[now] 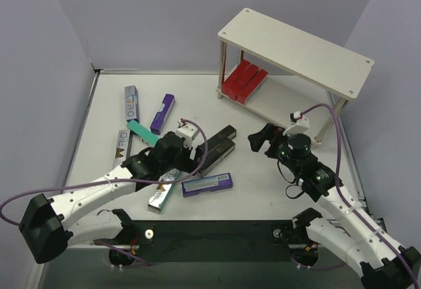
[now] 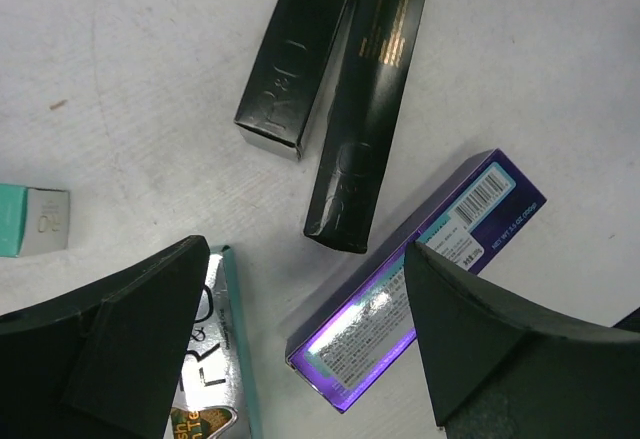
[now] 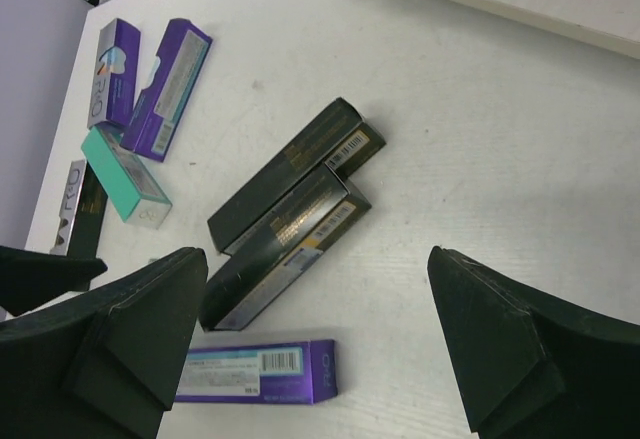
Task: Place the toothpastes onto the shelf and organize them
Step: Adjust the toothpaste on the shelf, then pick up the toothpaste from the center of the board.
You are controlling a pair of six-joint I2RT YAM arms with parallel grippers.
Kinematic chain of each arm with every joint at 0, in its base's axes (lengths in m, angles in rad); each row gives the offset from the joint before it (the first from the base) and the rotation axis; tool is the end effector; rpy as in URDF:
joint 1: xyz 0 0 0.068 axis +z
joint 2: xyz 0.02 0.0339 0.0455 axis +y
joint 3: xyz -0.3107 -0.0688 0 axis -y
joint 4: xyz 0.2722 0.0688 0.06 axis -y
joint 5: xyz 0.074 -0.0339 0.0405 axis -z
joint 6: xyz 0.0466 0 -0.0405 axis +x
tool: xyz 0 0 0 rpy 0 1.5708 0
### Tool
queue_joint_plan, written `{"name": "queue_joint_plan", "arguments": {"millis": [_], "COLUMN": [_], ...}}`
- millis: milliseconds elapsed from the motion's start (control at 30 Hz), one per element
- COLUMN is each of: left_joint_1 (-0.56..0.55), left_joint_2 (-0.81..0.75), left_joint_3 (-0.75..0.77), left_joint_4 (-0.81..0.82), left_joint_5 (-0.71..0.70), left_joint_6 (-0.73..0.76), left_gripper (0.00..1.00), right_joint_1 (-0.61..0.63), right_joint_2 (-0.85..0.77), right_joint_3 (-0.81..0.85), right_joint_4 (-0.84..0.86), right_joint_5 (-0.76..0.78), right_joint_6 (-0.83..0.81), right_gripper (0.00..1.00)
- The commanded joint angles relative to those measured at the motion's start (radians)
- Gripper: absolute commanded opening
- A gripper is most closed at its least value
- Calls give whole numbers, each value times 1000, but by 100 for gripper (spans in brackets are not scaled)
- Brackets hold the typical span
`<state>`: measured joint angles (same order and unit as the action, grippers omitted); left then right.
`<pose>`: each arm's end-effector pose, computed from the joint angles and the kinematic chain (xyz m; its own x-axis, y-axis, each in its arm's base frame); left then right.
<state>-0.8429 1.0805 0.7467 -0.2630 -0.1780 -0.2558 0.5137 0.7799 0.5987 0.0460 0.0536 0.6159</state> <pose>0.1723 -0.1809 0.2877 -0.5230 0.2126 -0.8254 0.5220 0.8454 -0.1130 0.1729 0.0947 0.3257 -0.3526 0.4634 -0.8130 -0.2950 0.7694 0.5665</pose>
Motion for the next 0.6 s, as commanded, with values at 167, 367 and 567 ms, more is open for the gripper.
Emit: {"name": "queue_joint_plan", "arguments": {"millis": [167,367,567], "left_joint_1": [-82,-111,-116], "left_joint_2": [211,355,469], "left_joint_3": [100,164,194], "left_joint_4": [-53,-25,-2], "left_joint_5": [-112,-77,-101], "left_joint_6": [-5,72,47], "left_gripper": [90,90,82], "right_joint_1": [-9,-9,-9], "right_joint_2": [-177,-240,-294], "right_joint_3": [-13,-13,1], "right_joint_4": [-242,-304,-353], "right_joint_5": [-29,-26,-20], "right_joint_6": [-57,-76,-107], "right_gripper": [99,99,99]}}
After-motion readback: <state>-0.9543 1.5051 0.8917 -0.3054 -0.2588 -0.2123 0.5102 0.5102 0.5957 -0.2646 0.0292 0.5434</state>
